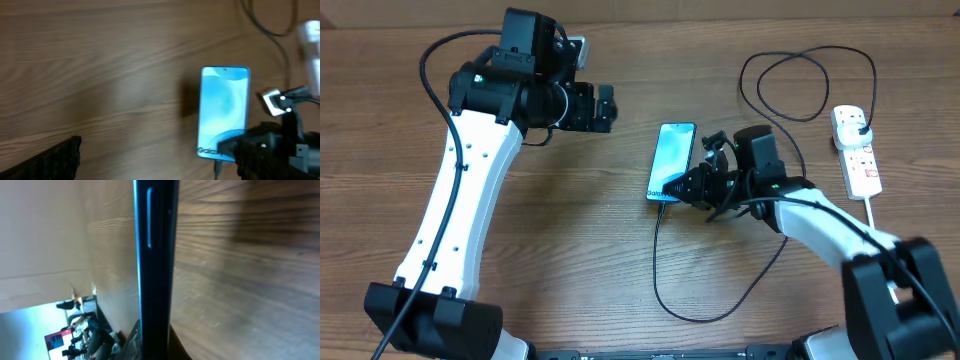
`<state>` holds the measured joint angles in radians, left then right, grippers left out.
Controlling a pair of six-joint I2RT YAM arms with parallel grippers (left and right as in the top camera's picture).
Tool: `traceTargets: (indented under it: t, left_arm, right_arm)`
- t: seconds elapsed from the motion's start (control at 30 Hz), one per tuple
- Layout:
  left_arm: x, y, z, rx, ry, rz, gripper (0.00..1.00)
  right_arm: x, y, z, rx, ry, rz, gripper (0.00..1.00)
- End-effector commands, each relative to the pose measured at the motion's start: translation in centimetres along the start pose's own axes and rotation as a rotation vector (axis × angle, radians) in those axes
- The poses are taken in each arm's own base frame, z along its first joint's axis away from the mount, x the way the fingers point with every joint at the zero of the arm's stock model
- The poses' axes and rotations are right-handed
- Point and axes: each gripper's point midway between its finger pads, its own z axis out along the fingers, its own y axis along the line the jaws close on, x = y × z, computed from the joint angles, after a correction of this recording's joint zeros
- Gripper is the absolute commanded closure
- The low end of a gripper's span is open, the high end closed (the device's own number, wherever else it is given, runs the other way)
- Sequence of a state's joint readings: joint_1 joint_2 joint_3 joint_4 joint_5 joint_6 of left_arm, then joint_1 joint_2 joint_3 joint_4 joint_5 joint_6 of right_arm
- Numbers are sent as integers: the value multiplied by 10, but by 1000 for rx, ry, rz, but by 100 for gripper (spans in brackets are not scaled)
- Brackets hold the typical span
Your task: Plug charger to phone and switch on socket
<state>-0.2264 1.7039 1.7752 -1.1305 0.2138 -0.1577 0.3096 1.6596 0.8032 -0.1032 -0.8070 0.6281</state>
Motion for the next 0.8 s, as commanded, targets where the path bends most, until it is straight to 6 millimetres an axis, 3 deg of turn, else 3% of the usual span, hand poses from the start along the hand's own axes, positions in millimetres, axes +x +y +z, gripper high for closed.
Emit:
traceTargets:
  t: [0.0,0.27,0.4,0.6,0.77]
  left_arm:
    - [-7,21,-9,-126,-41,-15,0]
    - [-7,21,-9,-126,-41,-15,0]
    - [-7,21,-9,-126,-41,-15,0]
    - [-7,21,-9,-126,-41,-15,0]
    - [-7,21,-9,-126,-41,-15,0]
  right_arm:
    - [-1,-6,11,5,5,-38,96]
    - [8,-31,44,88,25,-49,95]
    - [7,-24,51,81,8,-95,96]
    - [-4,-25,53,117,-55,-132,96]
    - [-2,-28,56,112,-41,-126,96]
